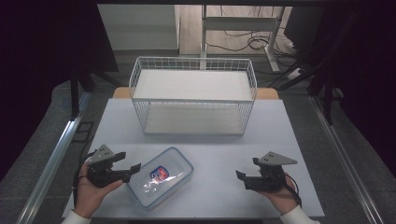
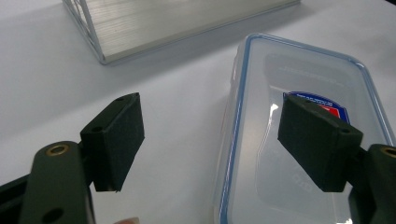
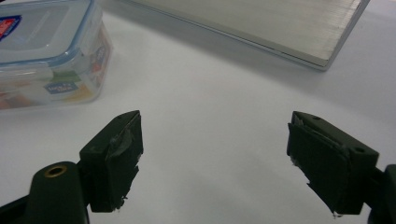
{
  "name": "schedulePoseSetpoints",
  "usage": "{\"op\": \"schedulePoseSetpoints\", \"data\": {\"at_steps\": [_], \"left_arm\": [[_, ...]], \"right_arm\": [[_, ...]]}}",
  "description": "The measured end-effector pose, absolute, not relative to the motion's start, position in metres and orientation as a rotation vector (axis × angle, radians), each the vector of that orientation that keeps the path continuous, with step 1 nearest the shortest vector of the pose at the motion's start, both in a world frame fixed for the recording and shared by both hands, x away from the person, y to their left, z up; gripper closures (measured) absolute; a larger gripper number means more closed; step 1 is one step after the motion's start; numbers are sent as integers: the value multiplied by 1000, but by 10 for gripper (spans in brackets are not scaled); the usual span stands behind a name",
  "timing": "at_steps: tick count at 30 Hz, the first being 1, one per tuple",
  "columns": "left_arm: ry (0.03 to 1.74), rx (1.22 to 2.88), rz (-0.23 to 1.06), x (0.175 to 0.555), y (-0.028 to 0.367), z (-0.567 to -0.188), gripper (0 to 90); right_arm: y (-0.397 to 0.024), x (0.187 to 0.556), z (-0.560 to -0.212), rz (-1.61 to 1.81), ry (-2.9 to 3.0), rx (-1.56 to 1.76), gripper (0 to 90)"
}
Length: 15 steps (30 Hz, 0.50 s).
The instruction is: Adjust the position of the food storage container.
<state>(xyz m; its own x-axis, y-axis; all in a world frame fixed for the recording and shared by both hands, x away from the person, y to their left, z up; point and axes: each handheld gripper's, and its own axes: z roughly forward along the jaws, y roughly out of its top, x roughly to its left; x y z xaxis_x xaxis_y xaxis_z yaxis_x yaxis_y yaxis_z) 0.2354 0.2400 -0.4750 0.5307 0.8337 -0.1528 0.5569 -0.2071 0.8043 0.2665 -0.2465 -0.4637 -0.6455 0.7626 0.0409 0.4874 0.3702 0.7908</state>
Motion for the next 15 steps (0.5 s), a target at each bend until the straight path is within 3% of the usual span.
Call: {"op": "schedulePoseSetpoints", "data": {"at_steps": [15], "left_arm": [[1125, 1909, 389, 234, 233, -468, 254]], "right_arm": [[-239, 261, -466, 1163, 2365, 1076, 200]]}}
